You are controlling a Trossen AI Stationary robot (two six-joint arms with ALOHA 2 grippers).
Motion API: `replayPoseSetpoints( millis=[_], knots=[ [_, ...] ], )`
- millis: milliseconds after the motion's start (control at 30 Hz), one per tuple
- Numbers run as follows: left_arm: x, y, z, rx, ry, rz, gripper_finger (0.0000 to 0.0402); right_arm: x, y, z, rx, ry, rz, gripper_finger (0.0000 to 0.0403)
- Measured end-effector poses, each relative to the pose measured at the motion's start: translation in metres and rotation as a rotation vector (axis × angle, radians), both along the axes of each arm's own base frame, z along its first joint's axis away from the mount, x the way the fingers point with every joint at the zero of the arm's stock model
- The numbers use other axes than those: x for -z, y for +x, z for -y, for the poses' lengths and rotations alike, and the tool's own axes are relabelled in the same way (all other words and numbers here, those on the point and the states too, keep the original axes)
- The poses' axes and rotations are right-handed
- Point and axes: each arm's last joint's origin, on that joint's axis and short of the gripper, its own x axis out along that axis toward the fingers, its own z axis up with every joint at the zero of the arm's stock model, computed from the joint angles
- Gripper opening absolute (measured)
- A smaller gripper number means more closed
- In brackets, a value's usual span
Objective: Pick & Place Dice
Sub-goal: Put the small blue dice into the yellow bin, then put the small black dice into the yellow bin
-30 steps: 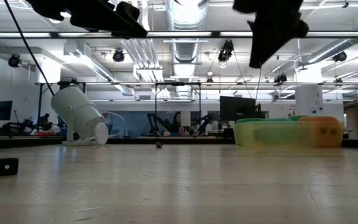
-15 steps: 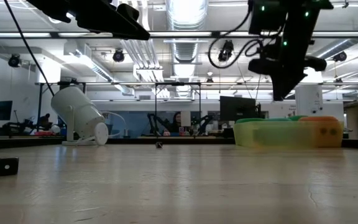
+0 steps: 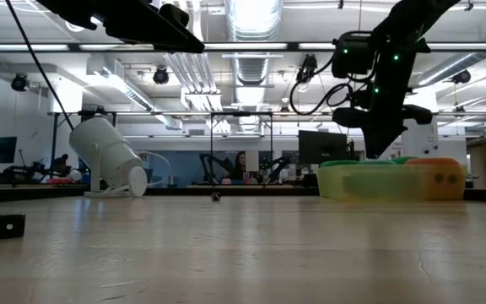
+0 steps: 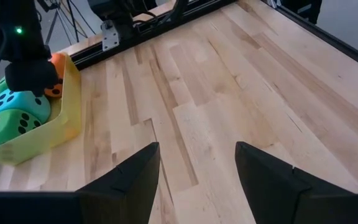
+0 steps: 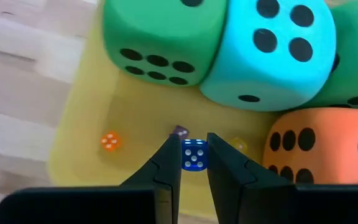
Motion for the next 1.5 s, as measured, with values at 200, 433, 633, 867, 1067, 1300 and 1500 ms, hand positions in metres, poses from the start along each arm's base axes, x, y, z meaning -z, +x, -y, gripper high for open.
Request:
replayPoseSetpoints(
  millis=[200, 433, 633, 867, 1067, 1300, 1500],
  knots=[
    [0.000, 0.000, 0.000, 0.004, 0.007, 0.001, 0.0214, 0.002, -0.002, 0.003, 0.014, 0.011, -0.002, 0.0078],
    [0.000, 0.000, 0.000, 0.005, 0.009, 0.001, 0.0212, 0.003, -0.002, 0.004, 0.018, 0.013, -0.005, 0.0131],
    [0.000, 0.000, 0.000, 0.003, 0.006, 0.000, 0.0213, 0.002, -0.002, 0.004, 0.039, 0.014, 0.008, 0.0171],
    [0.000, 0.000, -0.001, -0.023, -0.009, -0.002, 0.0214, -0.011, -0.002, 0.003, -0.012, 0.001, 0.023, 0.0189],
    [0.000, 0.001, -0.008, -0.210, -0.034, 0.006, 0.0213, -0.032, -0.003, -0.013, -0.097, -0.085, 0.074, 0.0187],
    [0.006, 0.000, -0.036, -0.495, -0.196, -0.040, 0.0213, -0.049, -0.007, -0.041, -0.228, -0.178, 0.103, 0.0189],
    [0.015, -0.007, -0.070, -0.721, -0.295, -0.119, 0.0211, -0.054, -0.004, -0.064, -0.346, -0.197, 0.130, 0.0187]
  ],
)
